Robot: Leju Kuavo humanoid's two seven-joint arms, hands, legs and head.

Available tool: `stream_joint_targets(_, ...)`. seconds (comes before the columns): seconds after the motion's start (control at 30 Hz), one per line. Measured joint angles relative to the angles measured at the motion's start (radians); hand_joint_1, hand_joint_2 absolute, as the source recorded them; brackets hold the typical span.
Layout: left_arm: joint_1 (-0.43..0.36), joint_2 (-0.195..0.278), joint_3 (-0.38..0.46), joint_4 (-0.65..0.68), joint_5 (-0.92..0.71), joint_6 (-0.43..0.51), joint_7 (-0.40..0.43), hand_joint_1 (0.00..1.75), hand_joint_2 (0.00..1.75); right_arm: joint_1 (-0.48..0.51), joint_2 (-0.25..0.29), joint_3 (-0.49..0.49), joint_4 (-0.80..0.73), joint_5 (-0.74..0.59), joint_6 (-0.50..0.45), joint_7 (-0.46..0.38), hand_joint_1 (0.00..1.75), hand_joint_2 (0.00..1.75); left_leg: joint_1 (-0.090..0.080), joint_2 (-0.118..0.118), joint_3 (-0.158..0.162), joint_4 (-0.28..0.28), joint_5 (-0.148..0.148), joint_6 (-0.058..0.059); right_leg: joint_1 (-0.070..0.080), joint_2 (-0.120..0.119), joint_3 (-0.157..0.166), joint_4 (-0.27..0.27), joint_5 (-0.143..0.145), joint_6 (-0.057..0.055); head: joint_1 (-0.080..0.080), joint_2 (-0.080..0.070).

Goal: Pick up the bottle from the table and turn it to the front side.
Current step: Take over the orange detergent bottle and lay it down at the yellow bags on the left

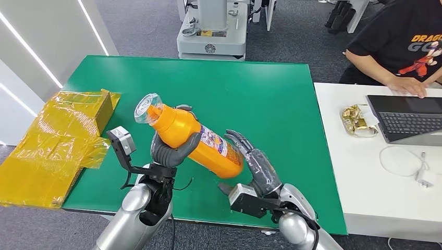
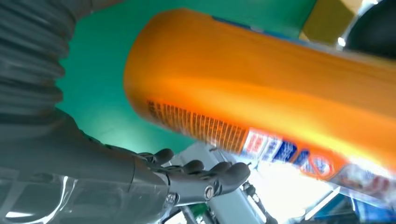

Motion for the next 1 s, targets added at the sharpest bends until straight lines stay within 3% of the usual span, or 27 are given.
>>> stream_joint_targets(0.1,0.000,0.000,0.000,0.000,-0.010,0.013,0.000,1.75,1.75,0.044,0.000,-0.016,-0.054,-0.052,-0.077,-0.038,0.00,1.75,0.000,0.000,0.000,0.000,0.000,0.000,0.000,0.000,0.000,0.000,0.000,0.000,0.000,0.000)
stream_joint_targets(0.27,0.000,0.000,0.000,0.000,-0.070,0.042,0.004,1.75,1.75,0.163,0.007,-0.050,-0.232,-0.218,-0.315,-0.213,0.00,1.75,0.000,0.000,0.000,0.000,0.000,0.000,0.000,0.000,0.000,0.000,0.000,0.000,0.000,0.000)
stream_joint_targets(0.6,-0.005,0.006,0.002,0.014,-0.177,0.088,0.016,1.75,1.75,0.287,0.027,-0.074,-0.486,-0.255,-0.467,-0.276,0.00,1.75,0.000,0.001,0.000,0.000,0.000,0.000,0.000,0.001,0.000,0.000,0.000,0.000,0.000,0.000)
stream_joint_targets(0.7,0.003,0.017,0.020,0.014,-0.313,0.132,0.029,1.75,1.75,0.311,0.038,-0.084,-0.536,-0.235,-0.506,-0.274,0.00,1.75,0.000,0.001,0.000,0.000,0.000,0.000,0.000,0.001,0.000,0.000,0.000,0.000,0.000,0.000)
stream_joint_targets(0.83,0.021,0.043,0.069,0.014,-0.621,0.237,0.050,1.75,1.75,0.350,0.053,-0.097,-0.583,-0.203,-0.516,-0.262,0.00,1.75,0.000,0.001,0.000,-0.001,0.000,0.000,0.000,0.001,0.000,0.000,0.000,0.000,0.000,0.000)
stream_joint_targets(1.0,0.050,0.085,0.124,0.014,-0.886,0.290,0.086,1.75,1.75,0.387,0.063,-0.104,-0.617,-0.197,-0.518,-0.270,0.00,1.75,0.000,0.001,0.000,-0.001,0.000,0.000,0.000,0.001,-0.001,0.000,0.000,0.000,0.000,0.000)
